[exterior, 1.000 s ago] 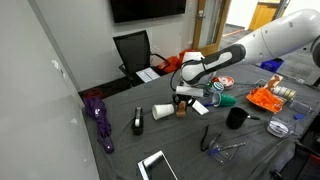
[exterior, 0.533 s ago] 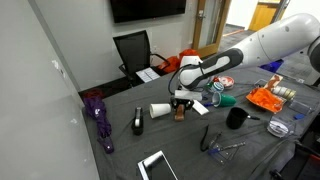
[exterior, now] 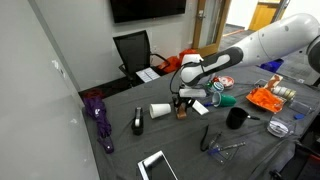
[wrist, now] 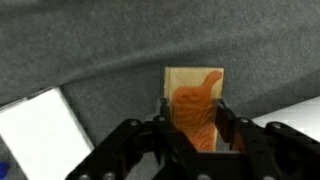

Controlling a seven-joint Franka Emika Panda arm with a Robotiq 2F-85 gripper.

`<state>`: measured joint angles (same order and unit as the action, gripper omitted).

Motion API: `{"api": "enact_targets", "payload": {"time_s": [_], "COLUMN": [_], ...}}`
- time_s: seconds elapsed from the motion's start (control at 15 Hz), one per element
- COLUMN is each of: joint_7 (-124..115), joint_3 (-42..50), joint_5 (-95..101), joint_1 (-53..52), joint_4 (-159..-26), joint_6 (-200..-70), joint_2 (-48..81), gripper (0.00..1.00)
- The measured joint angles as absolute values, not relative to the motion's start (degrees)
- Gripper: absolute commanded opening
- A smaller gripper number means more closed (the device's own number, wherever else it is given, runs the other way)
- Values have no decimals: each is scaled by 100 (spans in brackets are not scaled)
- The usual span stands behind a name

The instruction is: Pick up the brown rectangular brick from the table, push over the white paper cup, put the brown rectangular brick in the first empty compartment of clear storage container on the right

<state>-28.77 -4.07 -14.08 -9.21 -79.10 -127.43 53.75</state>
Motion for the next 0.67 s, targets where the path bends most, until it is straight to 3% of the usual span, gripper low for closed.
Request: {"api": "enact_targets", "payload": {"time_s": [0.67], "joint_7": [-956], "joint_3": [-118], "joint_5": [-1419], "joint_1": [657], "joint_4": [-8519], "joint_6": [-10693], "joint_2": [3536], "gripper": [22]}}
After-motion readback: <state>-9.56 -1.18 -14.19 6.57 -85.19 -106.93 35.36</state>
